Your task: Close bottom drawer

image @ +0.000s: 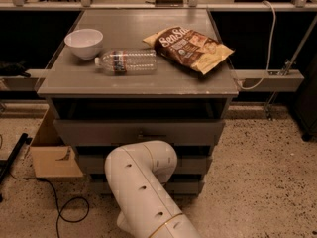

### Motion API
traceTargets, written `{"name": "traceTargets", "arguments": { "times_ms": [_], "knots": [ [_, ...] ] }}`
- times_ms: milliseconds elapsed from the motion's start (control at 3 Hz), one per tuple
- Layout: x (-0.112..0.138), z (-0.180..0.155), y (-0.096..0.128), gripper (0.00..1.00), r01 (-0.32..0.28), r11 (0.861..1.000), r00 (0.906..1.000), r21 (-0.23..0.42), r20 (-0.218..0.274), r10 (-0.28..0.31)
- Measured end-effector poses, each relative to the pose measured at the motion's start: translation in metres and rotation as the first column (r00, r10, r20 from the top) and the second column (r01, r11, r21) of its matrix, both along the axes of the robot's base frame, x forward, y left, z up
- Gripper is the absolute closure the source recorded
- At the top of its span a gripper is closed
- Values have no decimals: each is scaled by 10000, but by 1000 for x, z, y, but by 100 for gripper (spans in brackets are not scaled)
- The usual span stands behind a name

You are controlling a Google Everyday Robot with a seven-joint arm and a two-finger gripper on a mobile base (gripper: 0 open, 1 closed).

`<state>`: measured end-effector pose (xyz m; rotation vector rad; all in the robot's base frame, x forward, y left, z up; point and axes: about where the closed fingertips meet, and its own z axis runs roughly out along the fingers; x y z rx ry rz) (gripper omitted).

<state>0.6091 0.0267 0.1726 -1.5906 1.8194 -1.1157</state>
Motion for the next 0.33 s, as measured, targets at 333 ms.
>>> {"name": "traceTargets", "arguments": {
  "times_ms": [333],
  "knots": [
    [0,0,0,0,0,10000,10000,0,0,0]
  ]
}}
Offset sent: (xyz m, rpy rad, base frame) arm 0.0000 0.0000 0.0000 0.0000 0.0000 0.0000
